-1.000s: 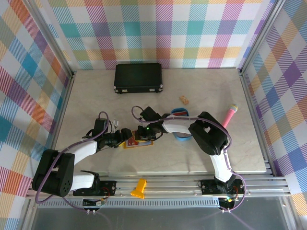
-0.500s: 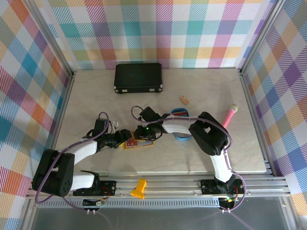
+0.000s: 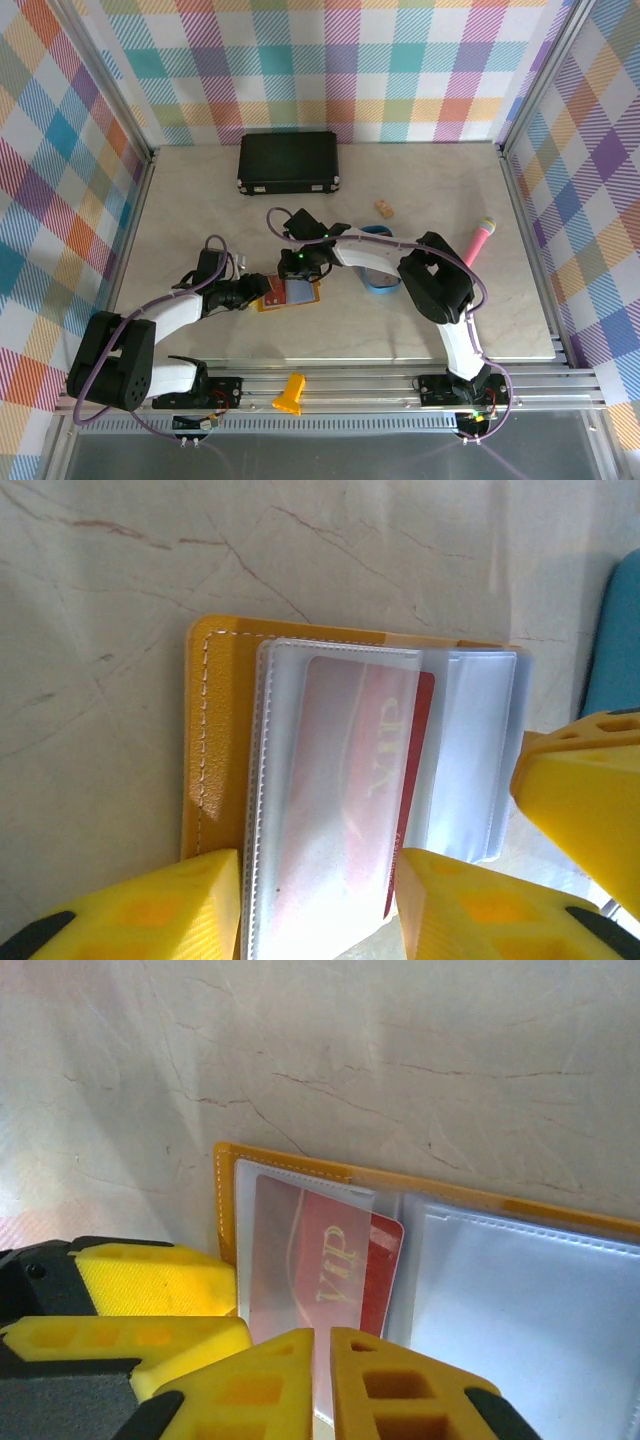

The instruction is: Put the credit cards into the card holder

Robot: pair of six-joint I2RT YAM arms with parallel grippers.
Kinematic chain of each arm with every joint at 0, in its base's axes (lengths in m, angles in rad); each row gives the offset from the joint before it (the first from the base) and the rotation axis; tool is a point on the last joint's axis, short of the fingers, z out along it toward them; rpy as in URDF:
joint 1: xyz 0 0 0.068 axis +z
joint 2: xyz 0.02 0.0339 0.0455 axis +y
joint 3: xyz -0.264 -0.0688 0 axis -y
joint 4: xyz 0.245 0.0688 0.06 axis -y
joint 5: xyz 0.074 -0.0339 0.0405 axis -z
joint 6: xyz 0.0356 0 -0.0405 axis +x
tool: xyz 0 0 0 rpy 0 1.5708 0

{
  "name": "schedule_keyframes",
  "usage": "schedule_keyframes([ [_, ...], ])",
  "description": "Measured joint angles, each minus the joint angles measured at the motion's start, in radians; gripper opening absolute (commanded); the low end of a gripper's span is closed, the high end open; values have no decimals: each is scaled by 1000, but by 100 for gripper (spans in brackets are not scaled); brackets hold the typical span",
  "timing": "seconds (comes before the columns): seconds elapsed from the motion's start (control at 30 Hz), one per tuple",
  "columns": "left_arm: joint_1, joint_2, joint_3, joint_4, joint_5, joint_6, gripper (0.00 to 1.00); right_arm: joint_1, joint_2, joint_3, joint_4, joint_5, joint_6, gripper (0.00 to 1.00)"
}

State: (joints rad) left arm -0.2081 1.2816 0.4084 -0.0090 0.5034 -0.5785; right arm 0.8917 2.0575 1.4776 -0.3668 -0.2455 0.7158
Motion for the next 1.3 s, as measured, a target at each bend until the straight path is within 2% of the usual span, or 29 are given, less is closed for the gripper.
schedule_keyframes([
  [0.2, 0, 0, 0, -7, -4, 0, 43, 0, 58, 60, -59, 4, -19, 3],
  [0.37, 0, -1, 0, -8, -4, 0, 43, 0, 89, 77, -97, 3, -27, 0],
  [1.3, 0, 2, 1, -7, -3, 0, 43, 2, 134, 122, -94, -62, -51, 1],
])
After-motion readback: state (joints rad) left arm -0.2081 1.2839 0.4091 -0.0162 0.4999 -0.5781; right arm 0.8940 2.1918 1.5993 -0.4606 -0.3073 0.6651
